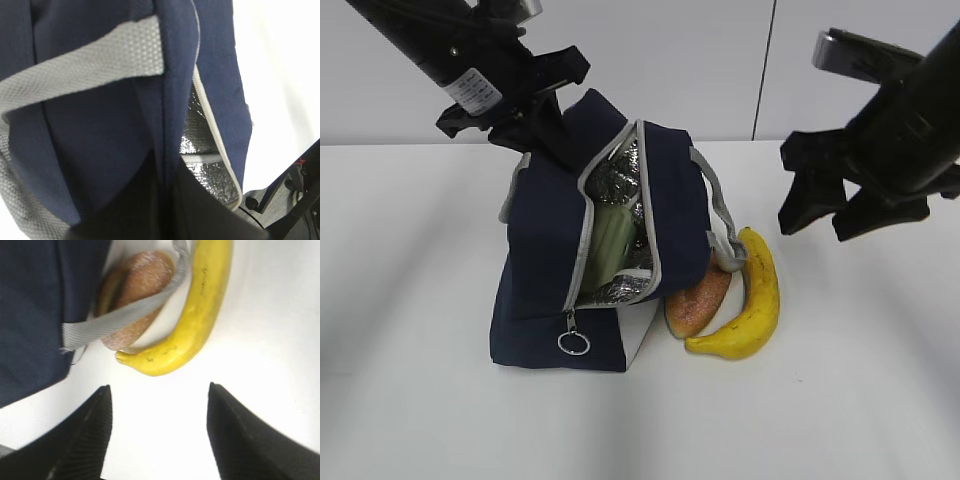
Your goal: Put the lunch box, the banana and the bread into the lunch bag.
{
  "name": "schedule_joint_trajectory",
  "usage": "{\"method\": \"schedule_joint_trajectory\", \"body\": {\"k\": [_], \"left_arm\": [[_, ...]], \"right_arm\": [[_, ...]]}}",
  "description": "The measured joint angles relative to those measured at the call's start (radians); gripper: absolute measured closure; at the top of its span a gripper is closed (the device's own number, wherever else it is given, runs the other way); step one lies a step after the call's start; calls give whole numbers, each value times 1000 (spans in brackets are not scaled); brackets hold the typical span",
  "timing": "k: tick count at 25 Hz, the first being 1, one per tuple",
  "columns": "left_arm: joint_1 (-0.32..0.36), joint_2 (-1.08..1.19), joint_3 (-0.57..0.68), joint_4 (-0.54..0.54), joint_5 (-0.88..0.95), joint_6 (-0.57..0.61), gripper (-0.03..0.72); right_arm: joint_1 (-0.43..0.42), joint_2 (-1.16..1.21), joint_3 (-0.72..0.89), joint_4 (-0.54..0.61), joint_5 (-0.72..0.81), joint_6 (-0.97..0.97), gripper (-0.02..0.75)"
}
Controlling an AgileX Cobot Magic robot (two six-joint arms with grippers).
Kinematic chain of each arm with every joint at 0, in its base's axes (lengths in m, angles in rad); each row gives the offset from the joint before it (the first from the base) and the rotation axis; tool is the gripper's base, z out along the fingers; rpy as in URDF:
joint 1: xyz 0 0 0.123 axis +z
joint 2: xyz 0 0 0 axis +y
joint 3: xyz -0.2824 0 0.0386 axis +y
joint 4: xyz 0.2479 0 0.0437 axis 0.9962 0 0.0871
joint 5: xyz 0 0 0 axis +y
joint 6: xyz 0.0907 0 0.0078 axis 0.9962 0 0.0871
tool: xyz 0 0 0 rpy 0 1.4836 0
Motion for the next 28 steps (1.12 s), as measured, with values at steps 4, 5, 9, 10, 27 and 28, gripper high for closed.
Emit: {"method": "schedule_joint_trajectory", "body": {"k": [4, 5, 9, 10, 27, 28], "left_arm": [[0, 0, 0, 0, 2, 0, 691], [0, 0, 0, 0, 2, 0, 691], [0, 0, 0, 0, 5, 0, 691], [0, 0, 0, 1, 5, 0, 691], [0, 0, 0, 10, 5, 2, 691], [0, 0, 0, 10, 5, 2, 691]], "right_arm": [[0, -21, 112, -43, -76, 95, 295], [0, -21, 134, -43, -93, 109, 295], [0, 15, 156, -43, -133, 127, 295], [0, 27, 156, -41, -143, 131, 295], [0, 236, 95, 20, -282, 129, 186], [0, 253, 81, 20, -282, 129, 181]]}}
